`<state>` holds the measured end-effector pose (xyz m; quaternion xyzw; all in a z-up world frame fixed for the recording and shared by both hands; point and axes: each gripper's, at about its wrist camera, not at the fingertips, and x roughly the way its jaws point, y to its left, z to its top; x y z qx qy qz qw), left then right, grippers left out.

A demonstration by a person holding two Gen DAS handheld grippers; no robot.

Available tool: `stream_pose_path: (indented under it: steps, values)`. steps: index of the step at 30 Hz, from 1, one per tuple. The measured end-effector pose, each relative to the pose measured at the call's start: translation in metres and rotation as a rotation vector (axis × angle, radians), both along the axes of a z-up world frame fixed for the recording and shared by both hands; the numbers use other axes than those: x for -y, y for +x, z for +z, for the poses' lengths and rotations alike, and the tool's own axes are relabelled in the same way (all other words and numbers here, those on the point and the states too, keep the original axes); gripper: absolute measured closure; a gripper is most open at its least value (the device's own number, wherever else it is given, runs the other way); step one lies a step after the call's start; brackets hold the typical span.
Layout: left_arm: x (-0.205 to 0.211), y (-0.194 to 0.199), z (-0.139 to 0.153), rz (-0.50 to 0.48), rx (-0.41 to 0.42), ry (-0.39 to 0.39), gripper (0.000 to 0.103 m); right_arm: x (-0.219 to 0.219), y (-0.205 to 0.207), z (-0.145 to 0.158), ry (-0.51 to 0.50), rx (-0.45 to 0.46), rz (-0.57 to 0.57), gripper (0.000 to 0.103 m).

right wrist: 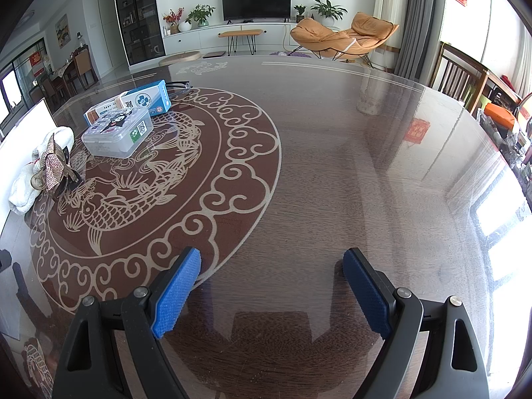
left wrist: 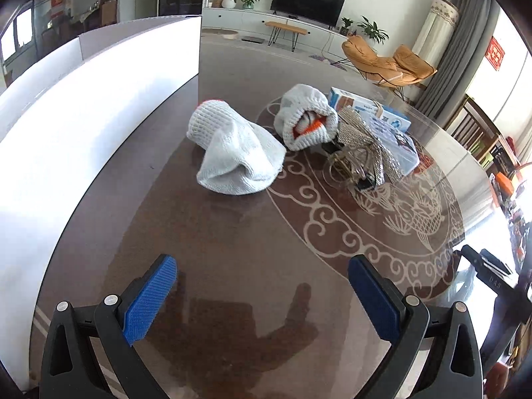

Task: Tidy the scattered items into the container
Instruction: 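Grasp a white knit glove with the left tool and lift it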

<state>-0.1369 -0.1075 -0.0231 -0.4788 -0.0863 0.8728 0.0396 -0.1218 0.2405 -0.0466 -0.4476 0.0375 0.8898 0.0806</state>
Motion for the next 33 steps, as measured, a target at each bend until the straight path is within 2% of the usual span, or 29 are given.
stream_pose_path:
  steps: [3,9,12,15,22,23,24,25,27,30,31,33]
  values:
    - [0.005,-0.039,0.001,-0.01,0.032,0.0,0.0,0.0,0.0,0.0,0.0,0.0,0.0,0.014]
    - [0.009,-0.094,-0.022,0.05,0.104,-0.091,0.0,0.0,0.0,0.0,0.0,0.0,0.0,0.014]
    - [0.003,-0.103,-0.027,0.042,0.102,-0.193,0.0,0.0,0.0,0.0,0.0,0.0,0.0,0.014]
    - [0.001,-0.102,-0.029,0.028,0.053,-0.195,0.0,0.0,0.0,0.0,0.0,0.0,0.0,0.014]
    - [0.002,-0.103,-0.031,-0.003,0.036,-0.198,0.0,0.0,0.0,0.0,0.0,0.0,0.0,0.014]
    - [0.001,-0.1,-0.028,-0.012,0.011,-0.198,0.015,0.0,0.0,0.0,0.0,0.0,0.0,0.014]
    - [0.001,-0.095,-0.025,-0.018,-0.018,-0.198,0.035,0.0,0.0,0.0,0.0,0.0,0.0,0.014]
    - [0.001,-0.091,-0.024,-0.026,-0.031,-0.197,0.04,0.0,0.0,0.0,0.0,0.0,0.0,0.014]
    - [0.004,-0.081,-0.021,-0.045,-0.051,-0.189,0.059,0.0,0.0,0.0,0.002,0.001,0.0,0.014]
    - [0.006,-0.057,-0.019,-0.094,-0.061,-0.164,0.061,-0.001,-0.001,0.001,-0.01,0.008,0.034,0.014]
    - [0.006,-0.047,-0.019,-0.113,-0.063,-0.161,0.061,0.002,-0.001,0.003,-0.045,-0.001,0.098,0.015]
    - [0.004,-0.027,-0.019,-0.146,-0.073,-0.17,0.061,0.016,0.0,0.015,-0.192,-0.057,0.261,0.015]
